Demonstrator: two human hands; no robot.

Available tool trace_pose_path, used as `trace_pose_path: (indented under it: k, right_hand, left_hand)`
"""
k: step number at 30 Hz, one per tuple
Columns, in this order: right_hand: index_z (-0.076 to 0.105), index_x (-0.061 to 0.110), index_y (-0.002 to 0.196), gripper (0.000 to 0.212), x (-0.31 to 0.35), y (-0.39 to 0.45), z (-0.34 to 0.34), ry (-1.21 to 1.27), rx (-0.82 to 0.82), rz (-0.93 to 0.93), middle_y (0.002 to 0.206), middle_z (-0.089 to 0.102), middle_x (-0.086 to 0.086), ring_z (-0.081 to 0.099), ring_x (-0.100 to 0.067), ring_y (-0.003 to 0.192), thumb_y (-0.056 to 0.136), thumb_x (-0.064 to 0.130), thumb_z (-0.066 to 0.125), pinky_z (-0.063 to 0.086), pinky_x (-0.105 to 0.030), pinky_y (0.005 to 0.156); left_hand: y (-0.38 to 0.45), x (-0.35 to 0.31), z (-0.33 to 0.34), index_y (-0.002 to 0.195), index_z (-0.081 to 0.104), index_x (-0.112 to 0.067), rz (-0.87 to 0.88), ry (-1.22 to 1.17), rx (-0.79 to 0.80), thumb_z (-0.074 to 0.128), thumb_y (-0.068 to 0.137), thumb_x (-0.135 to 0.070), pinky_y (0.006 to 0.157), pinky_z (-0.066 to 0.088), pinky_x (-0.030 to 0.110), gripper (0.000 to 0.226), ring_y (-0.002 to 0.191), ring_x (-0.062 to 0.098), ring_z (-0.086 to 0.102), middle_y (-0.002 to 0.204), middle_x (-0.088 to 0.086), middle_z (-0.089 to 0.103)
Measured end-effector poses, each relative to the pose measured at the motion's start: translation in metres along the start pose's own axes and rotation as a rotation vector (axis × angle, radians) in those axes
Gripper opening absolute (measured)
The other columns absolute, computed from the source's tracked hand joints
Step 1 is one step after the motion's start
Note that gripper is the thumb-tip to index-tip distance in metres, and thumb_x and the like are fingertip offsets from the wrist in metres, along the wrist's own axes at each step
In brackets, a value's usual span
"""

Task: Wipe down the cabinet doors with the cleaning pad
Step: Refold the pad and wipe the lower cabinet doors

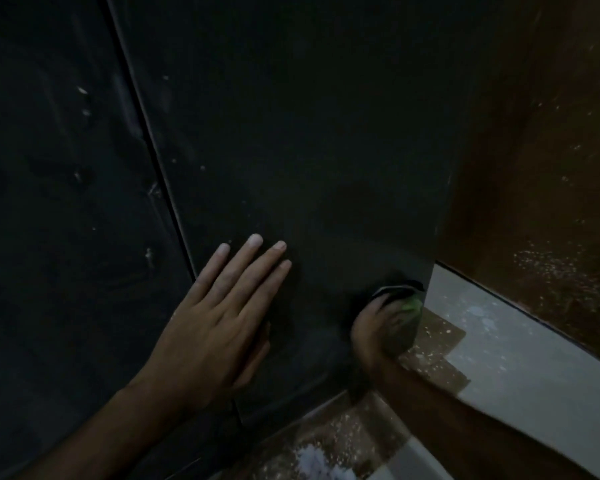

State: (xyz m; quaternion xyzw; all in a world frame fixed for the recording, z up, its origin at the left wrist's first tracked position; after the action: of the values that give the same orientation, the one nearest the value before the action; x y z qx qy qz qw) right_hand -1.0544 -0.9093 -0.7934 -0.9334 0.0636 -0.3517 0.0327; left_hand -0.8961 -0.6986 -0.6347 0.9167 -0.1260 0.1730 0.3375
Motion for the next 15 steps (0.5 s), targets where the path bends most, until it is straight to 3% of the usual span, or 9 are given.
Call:
trace_pose_path:
  k: [1, 2, 4, 6, 7, 8, 10, 12, 15]
  right_hand:
    - [0.034, -0.003, 0.153, 0.064, -0.001, -0.011, 0.010, -0.066, -0.127, -0.072, 0.153, 0.035, -0.037, 0.038, -0.050, 0.141, 0.103, 0.033, 0.049, 0.028, -0.061, 0.118]
    - [0.044, -0.001, 0.148, 0.059, -0.004, -0.030, 0.027, -0.147, -0.038, -0.132, 0.144, 0.044, -0.042, 0.047, -0.055, 0.133, 0.100, 0.031, 0.053, 0.035, -0.065, 0.112]
    - [0.059, 0.005, 0.140, 0.051, -0.010, -0.058, 0.050, -0.243, 0.122, -0.225, 0.129, 0.052, -0.048, 0.055, -0.062, 0.119, 0.098, 0.021, 0.036, 0.045, -0.072, 0.100]
    - [0.040, -0.006, 0.151, 0.069, -0.010, -0.063, 0.040, -0.238, 0.217, -0.205, 0.142, 0.035, -0.052, 0.040, -0.064, 0.132, 0.100, 0.016, -0.001, 0.033, -0.071, 0.111]
    - [0.024, -0.011, 0.155, 0.091, -0.005, -0.053, 0.023, -0.132, 0.186, -0.234, 0.150, 0.021, -0.051, 0.027, -0.063, 0.141, 0.090, 0.029, -0.026, 0.022, -0.068, 0.118]
    - [0.016, -0.015, 0.154, 0.112, 0.002, -0.048, 0.010, 0.043, 0.182, -0.192, 0.155, 0.014, -0.048, 0.018, -0.059, 0.146, 0.077, 0.049, -0.035, 0.012, -0.064, 0.122]
    - [0.012, -0.010, 0.157, 0.097, 0.011, -0.043, 0.008, 0.279, 0.043, -0.102, 0.162, 0.007, -0.038, 0.007, -0.050, 0.152, 0.089, 0.049, -0.023, 0.001, -0.054, 0.126]
    - [0.022, -0.005, 0.157, 0.072, 0.014, -0.070, 0.040, 0.085, 0.014, -0.230, 0.163, 0.012, -0.036, 0.010, -0.050, 0.152, 0.101, 0.033, -0.003, 0.002, -0.054, 0.126]
    - [0.060, -0.012, 0.131, 0.056, -0.018, -0.084, 0.093, -0.065, 0.232, -0.243, 0.136, 0.046, -0.049, 0.051, -0.062, 0.124, 0.097, 0.015, 0.024, 0.043, -0.063, 0.107]
  left_hand:
    - [-0.005, 0.003, -0.001, 0.160, 0.035, -0.005, 0.000, 0.010, -0.006, 0.051, 0.094, -0.035, 0.129, 0.015, 0.057, 0.075, 0.161, 0.034, 0.016, 0.173, 0.013, 0.023]
    - [-0.009, 0.007, -0.002, 0.160, 0.036, -0.005, -0.009, 0.017, -0.014, 0.051, 0.094, -0.034, 0.129, 0.015, 0.057, 0.074, 0.161, 0.034, 0.016, 0.172, 0.014, 0.024]
    - [-0.017, 0.016, -0.005, 0.159, 0.037, -0.005, -0.044, 0.005, -0.030, 0.052, 0.093, -0.033, 0.130, 0.014, 0.056, 0.073, 0.161, 0.035, 0.017, 0.172, 0.016, 0.025]
    - [-0.021, 0.025, -0.007, 0.159, 0.036, -0.004, -0.082, -0.036, -0.067, 0.053, 0.093, -0.032, 0.131, 0.013, 0.054, 0.073, 0.161, 0.035, 0.016, 0.171, 0.016, 0.025]
    - [-0.023, 0.027, -0.006, 0.159, 0.035, -0.003, -0.090, -0.039, -0.094, 0.053, 0.094, -0.031, 0.131, 0.012, 0.053, 0.073, 0.161, 0.035, 0.016, 0.172, 0.017, 0.024]
    - [-0.025, 0.027, -0.005, 0.160, 0.033, -0.003, -0.094, -0.055, -0.116, 0.054, 0.094, -0.030, 0.131, 0.012, 0.052, 0.074, 0.161, 0.036, 0.015, 0.172, 0.017, 0.023]
    - [-0.027, 0.024, 0.000, 0.161, 0.031, -0.002, -0.120, -0.111, -0.135, 0.055, 0.095, -0.028, 0.132, 0.011, 0.051, 0.074, 0.161, 0.036, 0.013, 0.172, 0.018, 0.020]
    - [-0.022, 0.016, 0.003, 0.159, 0.034, -0.001, -0.149, -0.127, -0.170, 0.057, 0.094, -0.024, 0.131, 0.010, 0.052, 0.073, 0.161, 0.037, 0.015, 0.171, 0.019, 0.023]
    - [-0.014, 0.006, 0.004, 0.156, 0.041, 0.001, -0.182, -0.086, -0.177, 0.065, 0.089, -0.014, 0.131, 0.009, 0.053, 0.073, 0.159, 0.036, 0.020, 0.168, 0.020, 0.030]
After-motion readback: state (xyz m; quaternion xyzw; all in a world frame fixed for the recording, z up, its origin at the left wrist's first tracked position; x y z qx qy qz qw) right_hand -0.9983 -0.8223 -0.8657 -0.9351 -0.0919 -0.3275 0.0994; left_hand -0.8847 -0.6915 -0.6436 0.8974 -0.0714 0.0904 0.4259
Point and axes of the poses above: each hand's wrist, its own y-axis towards the middle knuckle, its own z-axis out of the palm, x = y × z, the point moved 3 cm from there along y, towards the middle knuckle
